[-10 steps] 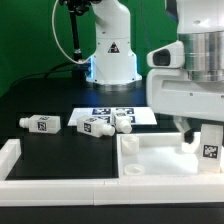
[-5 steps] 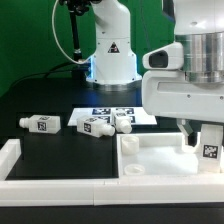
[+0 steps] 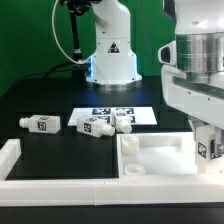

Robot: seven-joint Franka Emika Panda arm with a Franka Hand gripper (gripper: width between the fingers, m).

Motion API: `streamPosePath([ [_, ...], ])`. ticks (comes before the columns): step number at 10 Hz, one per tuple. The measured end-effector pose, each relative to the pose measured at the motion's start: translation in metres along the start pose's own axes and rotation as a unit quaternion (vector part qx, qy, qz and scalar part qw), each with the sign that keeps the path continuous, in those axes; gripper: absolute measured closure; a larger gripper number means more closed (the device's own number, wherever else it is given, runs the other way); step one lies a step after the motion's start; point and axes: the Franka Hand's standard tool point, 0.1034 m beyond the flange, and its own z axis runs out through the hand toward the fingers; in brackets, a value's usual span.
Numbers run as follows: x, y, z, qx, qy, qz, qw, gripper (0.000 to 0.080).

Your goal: Assemble one leg

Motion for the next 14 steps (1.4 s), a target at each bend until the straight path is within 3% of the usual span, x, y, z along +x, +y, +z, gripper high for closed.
streamPosePath([
  [2, -0.0015, -0.0009, 0.0005, 0.005, -0.014, 0.215, 0.976, 0.0517],
  [6, -0.0019, -0.001, 0.0011, 0.008, -0.014, 0.268, 0.963, 0.0515],
  [7, -0.001, -0.0015, 0.0009, 0.01, -0.013, 0.232, 0.973, 0.033],
  [8, 0.0008, -0.0033, 0.0004, 0.017, -0.01, 0.134, 0.991, 0.0214],
  [9, -0.0009, -0.0038, 0.0017, 0.021, -0.011, 0.032, 0.999, 0.0214],
  [10, -0.0089, -0.0021, 0.0034, 0.018, -0.014, -0.001, 1.0, 0.0163],
  [14, -0.0044, -0.0021, 0.0033, 0.018, -0.005, -0.146, 0.989, 0.0151],
])
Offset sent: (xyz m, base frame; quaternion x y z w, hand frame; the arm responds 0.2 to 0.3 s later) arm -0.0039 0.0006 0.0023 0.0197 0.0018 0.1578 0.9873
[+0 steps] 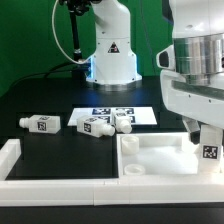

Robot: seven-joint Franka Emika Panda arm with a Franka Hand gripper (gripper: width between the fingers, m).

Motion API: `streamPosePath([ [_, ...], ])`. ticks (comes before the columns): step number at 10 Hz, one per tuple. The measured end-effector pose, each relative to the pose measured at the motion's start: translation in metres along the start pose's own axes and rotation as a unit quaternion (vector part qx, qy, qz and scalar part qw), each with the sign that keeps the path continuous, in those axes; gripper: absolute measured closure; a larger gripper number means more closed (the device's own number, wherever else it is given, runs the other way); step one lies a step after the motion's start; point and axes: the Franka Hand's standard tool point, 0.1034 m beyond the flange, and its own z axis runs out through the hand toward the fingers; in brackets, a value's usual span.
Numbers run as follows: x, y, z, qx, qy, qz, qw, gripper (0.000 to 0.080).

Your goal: Assemble one leg

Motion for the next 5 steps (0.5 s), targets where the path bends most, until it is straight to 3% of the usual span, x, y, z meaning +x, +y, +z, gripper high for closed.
streamPosePath([
  [2, -0.0009, -0.0029, -0.0017, -0.008, 0.009, -0.185, 0.983, 0.0151],
  [3, -0.0003, -0.0022, -0.0011, -0.009, 0.01, -0.169, 0.986, 0.0151],
  [5, -0.0003, -0.0021, -0.0009, -0.009, 0.01, -0.153, 0.988, 0.0408],
])
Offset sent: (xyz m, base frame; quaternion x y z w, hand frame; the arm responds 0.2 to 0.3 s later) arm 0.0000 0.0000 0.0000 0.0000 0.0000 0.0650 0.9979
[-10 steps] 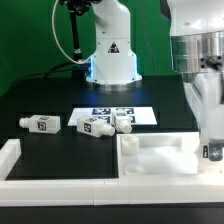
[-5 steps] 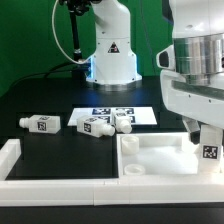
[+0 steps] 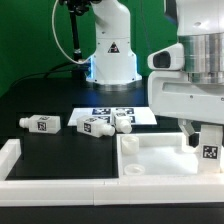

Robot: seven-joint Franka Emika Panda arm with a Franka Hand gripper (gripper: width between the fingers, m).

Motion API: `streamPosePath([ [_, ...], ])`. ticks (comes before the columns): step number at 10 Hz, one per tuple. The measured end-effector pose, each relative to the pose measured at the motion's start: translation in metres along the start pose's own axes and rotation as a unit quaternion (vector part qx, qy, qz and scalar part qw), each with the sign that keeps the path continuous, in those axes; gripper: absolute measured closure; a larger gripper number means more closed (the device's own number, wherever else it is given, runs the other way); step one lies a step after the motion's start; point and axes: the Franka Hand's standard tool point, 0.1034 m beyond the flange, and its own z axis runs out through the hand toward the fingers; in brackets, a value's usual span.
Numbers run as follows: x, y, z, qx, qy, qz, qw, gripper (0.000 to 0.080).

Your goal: Assemble one leg

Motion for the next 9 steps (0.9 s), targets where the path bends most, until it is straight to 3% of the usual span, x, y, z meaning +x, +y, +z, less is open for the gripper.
streamPosePath([
  [1, -0.0002, 0.0016, 0.0007, -0.001, -0.001, 0.018, 1.0, 0.0408],
  [2, -0.0006, 0.0042, 0.0014, -0.005, -0.004, 0.071, 0.997, 0.0517],
  [5, 0.0013, 0.0051, 0.0005, -0.009, -0.006, 0.236, 0.972, 0.0517],
  [6, 0.0013, 0.0041, 0.0003, -0.017, -0.009, 0.318, 0.948, 0.0517],
  [9, 0.0007, 0.0014, 0.0015, -0.011, -0.019, 0.541, 0.841, 0.0517],
])
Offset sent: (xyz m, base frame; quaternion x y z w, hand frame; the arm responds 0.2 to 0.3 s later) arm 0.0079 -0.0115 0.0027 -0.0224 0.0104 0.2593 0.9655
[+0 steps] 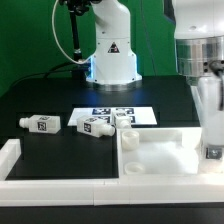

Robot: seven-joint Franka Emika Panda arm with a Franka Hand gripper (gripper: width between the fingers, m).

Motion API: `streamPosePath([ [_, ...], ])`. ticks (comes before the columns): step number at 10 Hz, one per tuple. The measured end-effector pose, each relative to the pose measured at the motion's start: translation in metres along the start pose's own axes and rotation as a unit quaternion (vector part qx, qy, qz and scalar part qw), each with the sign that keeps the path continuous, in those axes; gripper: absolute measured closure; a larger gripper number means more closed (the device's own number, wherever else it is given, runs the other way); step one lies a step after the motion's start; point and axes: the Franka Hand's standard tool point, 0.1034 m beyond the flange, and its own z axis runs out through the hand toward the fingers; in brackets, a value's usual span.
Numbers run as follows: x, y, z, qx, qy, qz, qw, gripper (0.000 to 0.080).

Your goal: Assemble one leg

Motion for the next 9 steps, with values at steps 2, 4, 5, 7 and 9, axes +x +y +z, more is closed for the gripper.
streamPosePath([
  [2, 0.001, 0.0, 0.0, 0.001, 0.001, 0.03, 1.0, 0.0517],
  [4, 0.001, 0.0, 0.001, 0.0, 0.002, 0.039, 0.999, 0.0435],
  [5, 0.001, 0.001, 0.002, 0.0, 0.002, 0.039, 0.999, 0.0291],
  [7, -0.006, 0.0, -0.01, 0.005, -0.004, 0.022, 1.0, 0.0164],
  [9, -0.014, -0.002, -0.034, 0.013, -0.017, 0.007, 1.0, 0.0152],
])
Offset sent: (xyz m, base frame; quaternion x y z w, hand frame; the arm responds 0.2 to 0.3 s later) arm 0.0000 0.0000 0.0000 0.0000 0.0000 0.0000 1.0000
